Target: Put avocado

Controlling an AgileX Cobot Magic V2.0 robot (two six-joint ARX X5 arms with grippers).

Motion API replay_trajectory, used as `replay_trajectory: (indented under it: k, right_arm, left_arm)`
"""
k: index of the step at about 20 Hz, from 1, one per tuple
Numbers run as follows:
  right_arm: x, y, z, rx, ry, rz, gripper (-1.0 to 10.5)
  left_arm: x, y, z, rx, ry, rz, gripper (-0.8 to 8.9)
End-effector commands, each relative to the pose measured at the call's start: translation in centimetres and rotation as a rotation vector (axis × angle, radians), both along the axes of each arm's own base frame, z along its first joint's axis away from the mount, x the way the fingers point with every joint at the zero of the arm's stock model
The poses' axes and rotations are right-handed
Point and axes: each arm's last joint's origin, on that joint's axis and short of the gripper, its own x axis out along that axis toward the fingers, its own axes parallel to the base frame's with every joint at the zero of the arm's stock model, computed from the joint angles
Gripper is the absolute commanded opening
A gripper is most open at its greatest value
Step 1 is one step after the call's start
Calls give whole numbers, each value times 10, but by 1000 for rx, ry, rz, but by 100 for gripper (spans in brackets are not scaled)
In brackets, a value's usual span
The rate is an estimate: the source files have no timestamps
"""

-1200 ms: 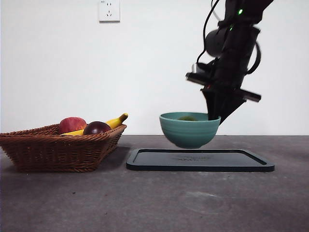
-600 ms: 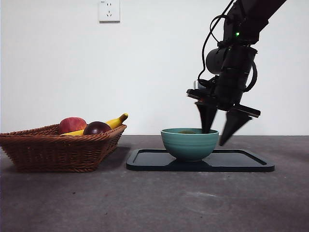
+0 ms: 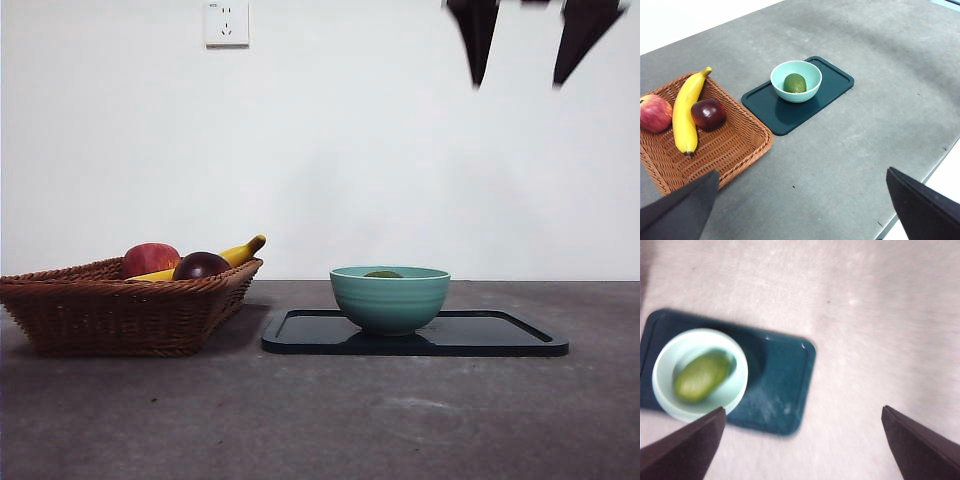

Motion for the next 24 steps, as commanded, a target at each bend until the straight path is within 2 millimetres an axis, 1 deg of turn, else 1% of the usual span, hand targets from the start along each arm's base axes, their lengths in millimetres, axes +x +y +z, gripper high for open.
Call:
replay_trajectory:
  k: [1,3,4,6,8,9,11,13,16,19,21,24]
  right_arm:
    - [-44,-1,12,-28,-3,31,496]
    - [-84,-1,19,4,-88,82,496]
    - [-107,-1,18,23,-134,116,496]
    - [-146,-5,10,75,-215,160,496]
    - [-183,-13,-3,158,-294,179,496]
    - [-197,-18,-11,193,-327,185,496]
    - [-223,-30,-29,239,-371,182,496]
    - [-246,-44,-50,279,-380,181,495]
    - [-265,-58,-60,313,-409,170,495]
    - [-280,-69,-58,348,-464,171,495]
    - [-285,-73,-57,361,-485,171,495]
    - [-286,-73,-57,364,-490,171,495]
  left_arm:
    - [0,0,4,-22,-8,3,561]
    - [0,0,4,-22,-8,3,561]
    - [0,0,4,-22,-8,3,561]
    - [0,0,4,-22,-8,3,561]
    - [0,0,4,-22,-8,3,561]
    - [0,0,4,-22,-8,3,561]
    - [0,0,4,-22,-8,3,561]
    - [0,0,4,-22,-8,3,561]
    - [0,0,4,-22,-8,3,561]
    - [0,0,4,-22,-8,3,561]
    - [0,0,4,-22,-8,3,561]
    - [0,0,4,-22,-8,3,556]
